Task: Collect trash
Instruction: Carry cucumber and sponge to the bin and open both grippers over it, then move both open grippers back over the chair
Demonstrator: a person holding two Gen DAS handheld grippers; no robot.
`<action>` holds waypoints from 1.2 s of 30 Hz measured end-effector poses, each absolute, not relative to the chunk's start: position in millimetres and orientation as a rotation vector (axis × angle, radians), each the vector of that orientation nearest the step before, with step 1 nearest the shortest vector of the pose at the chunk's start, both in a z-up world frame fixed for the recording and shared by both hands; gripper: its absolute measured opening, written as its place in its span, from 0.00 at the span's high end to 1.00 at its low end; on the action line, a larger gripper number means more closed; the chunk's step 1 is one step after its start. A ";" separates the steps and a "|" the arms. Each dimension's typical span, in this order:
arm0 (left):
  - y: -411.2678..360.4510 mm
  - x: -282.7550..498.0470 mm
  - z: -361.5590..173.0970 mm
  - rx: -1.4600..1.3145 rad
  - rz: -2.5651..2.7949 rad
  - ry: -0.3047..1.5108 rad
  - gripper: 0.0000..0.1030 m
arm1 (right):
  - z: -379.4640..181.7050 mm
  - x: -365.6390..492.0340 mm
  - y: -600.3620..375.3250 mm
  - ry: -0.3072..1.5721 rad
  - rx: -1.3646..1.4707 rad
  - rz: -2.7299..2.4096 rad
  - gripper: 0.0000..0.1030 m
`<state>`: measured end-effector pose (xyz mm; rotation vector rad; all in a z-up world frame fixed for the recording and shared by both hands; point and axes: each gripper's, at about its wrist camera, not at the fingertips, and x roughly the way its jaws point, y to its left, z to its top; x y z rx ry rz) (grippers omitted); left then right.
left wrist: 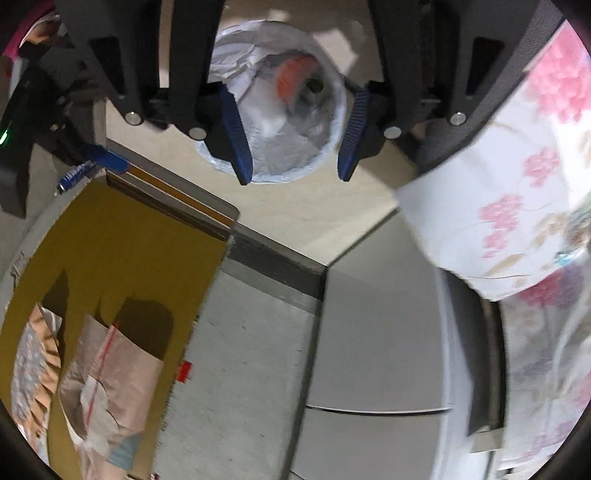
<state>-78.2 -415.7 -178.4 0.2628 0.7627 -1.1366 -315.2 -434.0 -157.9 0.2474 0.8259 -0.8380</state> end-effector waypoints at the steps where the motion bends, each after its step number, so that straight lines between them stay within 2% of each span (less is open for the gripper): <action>1: -408.3 -74.6 -174.9 0.255 -1.120 0.756 0.54 | -152.9 -314.3 -433.6 0.813 0.251 -0.841 0.21; 9: -339.4 -53.6 -148.8 0.210 -0.969 0.700 0.54 | -90.9 -275.3 -406.0 0.699 0.227 -0.767 0.21; 11: -318.7 -50.6 -142.1 0.207 -0.927 0.679 0.50 | -76.2 -259.0 -390.2 0.679 0.193 -0.731 0.21; 17: -247.0 -37.0 -126.8 0.169 -0.770 0.670 0.47 | -57.1 -207.8 -348.6 0.681 0.177 -0.549 0.31; 18: -229.0 -33.0 -124.9 0.151 -0.737 0.680 0.47 | -56.7 -196.2 -337.8 0.683 0.160 -0.511 0.36; 20: -209.9 -29.4 -122.8 0.140 -0.683 0.689 0.42 | -58.9 -174.8 -318.5 0.696 0.129 -0.442 0.42; 23: -171.9 -22.5 -120.9 0.112 -0.594 0.698 0.37 | -65.5 -144.8 -292.2 0.715 0.101 -0.337 0.45; 25: -141.0 -15.9 -120.3 0.089 -0.524 0.700 0.30 | -69.9 -127.1 -275.6 0.728 0.090 -0.278 0.45; 29: -98.5 -6.2 -120.7 0.069 -0.406 0.697 0.25 | -79.1 -92.8 -246.0 0.747 0.058 -0.170 0.44; 33: -60.2 10.4 -122.1 0.037 -0.300 0.712 0.24 | -87.6 -64.4 -226.7 0.765 0.051 -0.098 0.37; 36: -41.3 24.2 -121.7 0.004 -0.246 0.724 0.24 | -92.4 -47.7 -220.4 0.771 0.037 -0.074 0.37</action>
